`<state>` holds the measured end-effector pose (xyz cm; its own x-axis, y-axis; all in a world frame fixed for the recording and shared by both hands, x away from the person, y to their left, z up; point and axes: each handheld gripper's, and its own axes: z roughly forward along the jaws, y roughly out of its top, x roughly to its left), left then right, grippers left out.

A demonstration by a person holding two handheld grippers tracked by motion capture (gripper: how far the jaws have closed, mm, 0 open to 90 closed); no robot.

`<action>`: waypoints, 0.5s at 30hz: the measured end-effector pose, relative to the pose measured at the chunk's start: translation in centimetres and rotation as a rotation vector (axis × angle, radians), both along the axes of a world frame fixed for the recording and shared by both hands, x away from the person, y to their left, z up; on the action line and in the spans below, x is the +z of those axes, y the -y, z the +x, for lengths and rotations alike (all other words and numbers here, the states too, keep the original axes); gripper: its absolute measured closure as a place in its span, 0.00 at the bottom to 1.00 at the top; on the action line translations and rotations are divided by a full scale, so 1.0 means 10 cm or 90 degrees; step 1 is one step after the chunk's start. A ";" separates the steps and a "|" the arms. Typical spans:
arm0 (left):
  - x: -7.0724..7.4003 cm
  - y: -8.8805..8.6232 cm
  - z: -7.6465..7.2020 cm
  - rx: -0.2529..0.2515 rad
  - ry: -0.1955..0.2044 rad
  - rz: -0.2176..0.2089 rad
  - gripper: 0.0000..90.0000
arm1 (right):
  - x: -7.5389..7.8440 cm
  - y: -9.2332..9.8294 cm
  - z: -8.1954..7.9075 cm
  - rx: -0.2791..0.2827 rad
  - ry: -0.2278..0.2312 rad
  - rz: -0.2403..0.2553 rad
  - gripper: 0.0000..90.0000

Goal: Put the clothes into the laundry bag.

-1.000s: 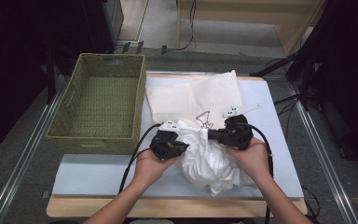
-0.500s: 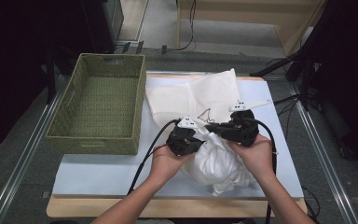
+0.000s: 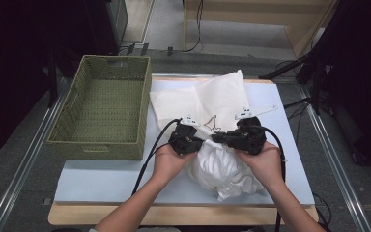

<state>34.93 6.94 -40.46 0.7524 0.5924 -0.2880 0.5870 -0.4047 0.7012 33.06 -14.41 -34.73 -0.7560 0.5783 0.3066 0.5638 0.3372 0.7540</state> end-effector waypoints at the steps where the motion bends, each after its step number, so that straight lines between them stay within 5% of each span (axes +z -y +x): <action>1: 0.01 -0.01 -0.01 -0.003 -0.004 0.000 1.00 | -0.03 -0.01 0.01 0.001 -0.003 -0.006 0.98; 9: 0.12 -0.27 -0.16 -0.031 -0.013 0.008 1.00 | -0.11 -0.04 0.03 0.006 0.000 -0.034 0.98; 15: 0.16 -0.62 -0.26 -0.010 -0.008 0.023 1.00 | -0.12 -0.02 0.04 0.002 -0.005 -0.033 0.98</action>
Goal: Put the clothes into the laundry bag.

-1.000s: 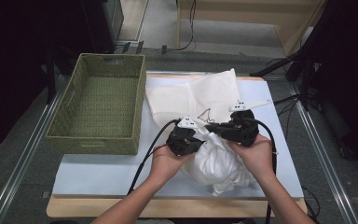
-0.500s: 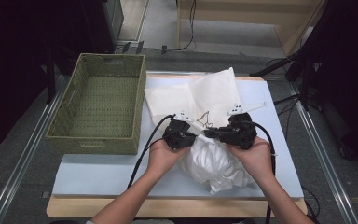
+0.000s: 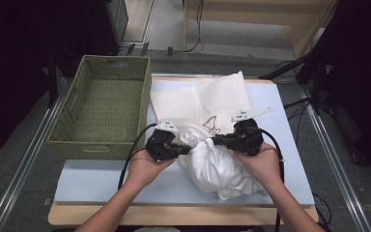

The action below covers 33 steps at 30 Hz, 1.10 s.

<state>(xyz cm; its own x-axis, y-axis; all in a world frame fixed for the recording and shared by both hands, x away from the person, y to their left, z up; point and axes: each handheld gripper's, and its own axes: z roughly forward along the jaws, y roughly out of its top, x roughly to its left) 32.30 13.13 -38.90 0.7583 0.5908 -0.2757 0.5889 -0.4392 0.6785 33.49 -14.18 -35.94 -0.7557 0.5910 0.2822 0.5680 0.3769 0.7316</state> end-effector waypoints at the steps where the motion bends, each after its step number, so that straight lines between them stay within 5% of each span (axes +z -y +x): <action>1: 0.00 -0.06 0.00 0.012 0.001 0.001 1.00 | 0.00 0.00 0.00 0.000 0.001 0.000 0.98; 6: -0.03 -0.23 0.10 0.069 -0.001 -0.002 1.00 | 0.01 0.00 0.00 -0.003 -0.006 0.001 0.98; 13: -0.01 -0.08 0.22 0.094 0.015 0.004 1.00 | 0.02 0.03 0.00 -0.001 -0.006 0.003 0.98; 19: -0.08 0.19 0.30 0.050 0.022 -0.025 1.00 | 0.03 0.02 0.00 0.000 -0.006 0.004 0.98; 25: -0.10 0.44 0.29 0.018 0.029 -0.022 1.00 | 0.06 0.04 0.01 -0.005 -0.003 0.008 0.98; 33: -0.12 0.64 0.28 0.000 0.033 -0.040 1.00 | 0.15 0.04 0.00 -0.006 0.004 0.024 0.98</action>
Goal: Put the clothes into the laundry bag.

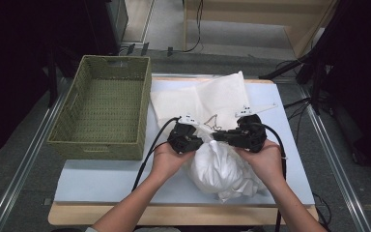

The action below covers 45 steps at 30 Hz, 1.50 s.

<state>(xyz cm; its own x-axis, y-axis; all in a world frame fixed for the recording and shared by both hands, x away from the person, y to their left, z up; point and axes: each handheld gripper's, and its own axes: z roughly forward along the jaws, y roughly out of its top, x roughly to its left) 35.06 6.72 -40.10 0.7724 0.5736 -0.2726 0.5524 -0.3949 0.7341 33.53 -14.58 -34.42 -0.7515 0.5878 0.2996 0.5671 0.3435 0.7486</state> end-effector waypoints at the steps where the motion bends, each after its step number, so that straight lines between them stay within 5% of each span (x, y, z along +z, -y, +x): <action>1: 0.00 0.02 0.00 -0.003 0.002 0.001 1.00 | 0.01 0.00 0.00 -0.003 0.000 0.002 0.98; 9: -0.01 0.18 -0.01 -0.026 0.009 -0.022 1.00 | 0.09 0.03 -0.01 -0.006 0.012 0.022 0.98; 13: -0.01 0.19 0.04 -0.010 0.005 -0.005 1.00 | 0.12 0.08 -0.02 -0.009 0.003 0.045 0.98; 17: -0.03 0.08 0.16 0.021 -0.014 0.004 1.00 | 0.06 0.10 -0.01 -0.007 -0.004 0.035 0.98; 23: 0.03 -0.07 0.13 0.017 -0.018 0.013 1.00 | -0.06 0.07 0.01 0.001 -0.013 0.004 0.98; 36: 0.18 -0.58 -0.37 -0.001 -0.013 0.023 1.00 | -0.09 0.08 0.02 -0.006 -0.012 -0.007 0.98; 45: 0.01 -0.61 -0.86 -0.043 -0.036 -0.001 1.00 | -0.08 0.08 0.02 -0.009 -0.008 -0.008 0.98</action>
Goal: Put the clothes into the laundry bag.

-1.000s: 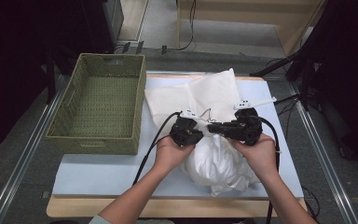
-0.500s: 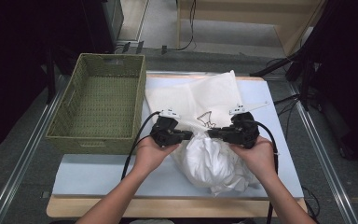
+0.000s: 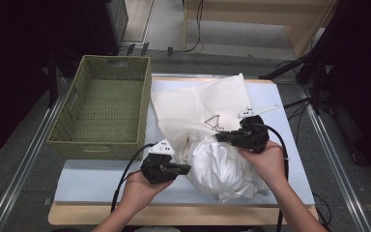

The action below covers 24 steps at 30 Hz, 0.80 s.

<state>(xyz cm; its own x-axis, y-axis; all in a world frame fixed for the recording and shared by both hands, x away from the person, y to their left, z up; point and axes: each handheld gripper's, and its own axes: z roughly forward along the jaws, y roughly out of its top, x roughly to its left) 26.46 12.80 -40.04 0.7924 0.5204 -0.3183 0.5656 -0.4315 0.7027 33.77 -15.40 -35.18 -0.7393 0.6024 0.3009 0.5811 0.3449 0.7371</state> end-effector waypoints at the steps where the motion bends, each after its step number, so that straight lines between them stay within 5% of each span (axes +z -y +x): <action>1: -0.04 0.01 -0.02 -0.003 -0.011 -0.002 1.00 | 0.00 0.00 0.00 0.000 0.000 0.000 0.98; 6: -0.14 0.15 -0.05 -0.018 -0.011 -0.002 1.00 | 0.01 -0.01 0.00 -0.002 0.005 -0.005 0.98; 10: -0.13 0.31 -0.03 -0.025 0.015 -0.002 1.00 | 0.01 0.00 0.00 -0.003 0.004 -0.005 0.98; 15: -0.07 0.51 0.07 -0.022 0.041 -0.025 1.00 | 0.03 0.00 0.01 -0.005 0.009 -0.006 0.98; 24: 0.01 0.82 0.29 -0.009 0.082 -0.001 1.00 | 0.05 0.04 0.01 -0.017 0.011 -0.003 0.98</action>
